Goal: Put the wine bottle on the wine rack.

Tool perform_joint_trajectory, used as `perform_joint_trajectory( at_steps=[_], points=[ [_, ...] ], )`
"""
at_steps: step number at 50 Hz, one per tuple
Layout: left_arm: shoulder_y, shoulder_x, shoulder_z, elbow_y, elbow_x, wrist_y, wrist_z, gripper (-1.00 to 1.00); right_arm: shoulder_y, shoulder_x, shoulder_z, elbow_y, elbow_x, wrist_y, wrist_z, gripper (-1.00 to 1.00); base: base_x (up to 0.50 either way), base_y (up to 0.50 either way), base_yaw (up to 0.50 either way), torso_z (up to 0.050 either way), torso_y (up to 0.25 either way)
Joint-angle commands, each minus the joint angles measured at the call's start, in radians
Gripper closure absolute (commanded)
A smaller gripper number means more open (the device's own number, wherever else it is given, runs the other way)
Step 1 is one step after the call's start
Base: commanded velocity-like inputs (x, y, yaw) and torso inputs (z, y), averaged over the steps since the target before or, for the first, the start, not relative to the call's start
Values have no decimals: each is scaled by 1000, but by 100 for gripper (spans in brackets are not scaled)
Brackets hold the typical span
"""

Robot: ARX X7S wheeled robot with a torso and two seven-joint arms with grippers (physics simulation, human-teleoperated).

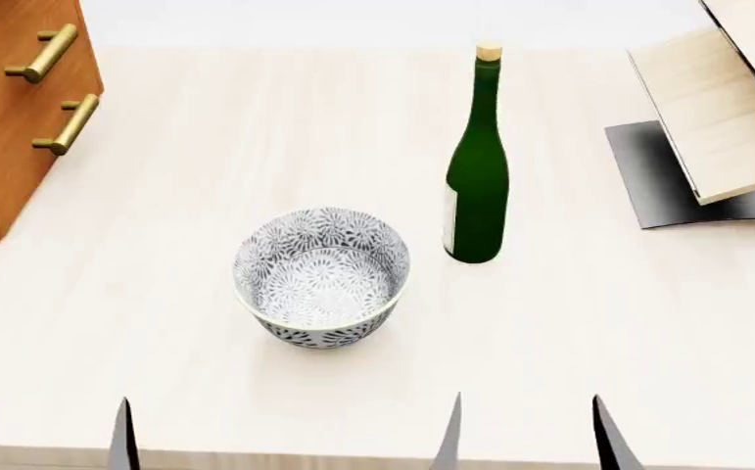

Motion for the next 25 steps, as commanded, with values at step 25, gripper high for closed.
perform_joint_trajectory(
  at_steps=[25],
  points=[
    [134, -43, -5, 302, 63, 224, -117, -100, -111, 33, 12, -273, 22, -288, 70, -100, 0, 0, 0, 0, 0]
  ],
)
